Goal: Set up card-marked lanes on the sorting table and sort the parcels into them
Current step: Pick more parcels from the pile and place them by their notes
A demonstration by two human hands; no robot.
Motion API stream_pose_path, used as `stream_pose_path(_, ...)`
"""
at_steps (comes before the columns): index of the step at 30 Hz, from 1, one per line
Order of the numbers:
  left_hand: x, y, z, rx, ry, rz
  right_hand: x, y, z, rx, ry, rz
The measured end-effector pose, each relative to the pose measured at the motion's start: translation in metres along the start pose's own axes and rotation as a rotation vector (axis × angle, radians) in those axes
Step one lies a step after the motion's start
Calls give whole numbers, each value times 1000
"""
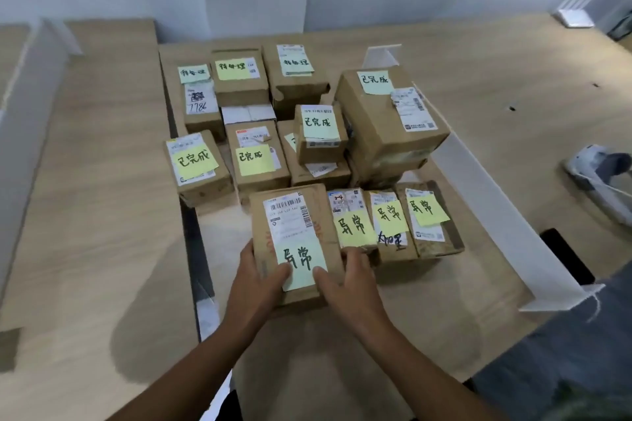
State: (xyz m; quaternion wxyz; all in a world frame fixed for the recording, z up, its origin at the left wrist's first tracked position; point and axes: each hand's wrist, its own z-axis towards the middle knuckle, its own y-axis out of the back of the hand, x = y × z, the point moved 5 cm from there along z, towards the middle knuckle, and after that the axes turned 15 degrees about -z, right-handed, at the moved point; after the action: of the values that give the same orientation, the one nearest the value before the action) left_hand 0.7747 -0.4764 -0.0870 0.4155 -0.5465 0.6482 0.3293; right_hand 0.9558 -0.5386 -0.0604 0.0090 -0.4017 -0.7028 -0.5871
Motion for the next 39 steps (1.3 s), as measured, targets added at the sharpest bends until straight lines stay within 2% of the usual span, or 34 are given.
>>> stream_pose_path(2, -7, 6, -28, -40, -20, -59, 5, 11, -16, 32, 70, -2)
stream_pose_path(5, -18, 17, -72, -86, -64, -123, 17, 24, -40, 100, 143, 132)
stream_pose_path(8, -30, 42, -109, -151, -134, -105, 36, 22, -64, 176, 229, 197)
stream_pose_path(16, -47, 163, -213, -360, -276, -123, 140, -25, -148, 284, 528, 281)
stream_pose_path(23, -32, 316, -303, -584, -312, -210, 271, -108, -246, 379, 744, 202)
stream_pose_path(31, -9, 545, -401, -762, -377, -216, 442, -245, -389, 473, 952, 210)
stream_pose_path(35, -8, 641, -431, -830, -364, -191, 514, -301, -439, 527, 977, 227)
stream_pose_path(39, -13, 717, -425, -824, -349, -154, 570, -346, -454, 547, 948, 217)
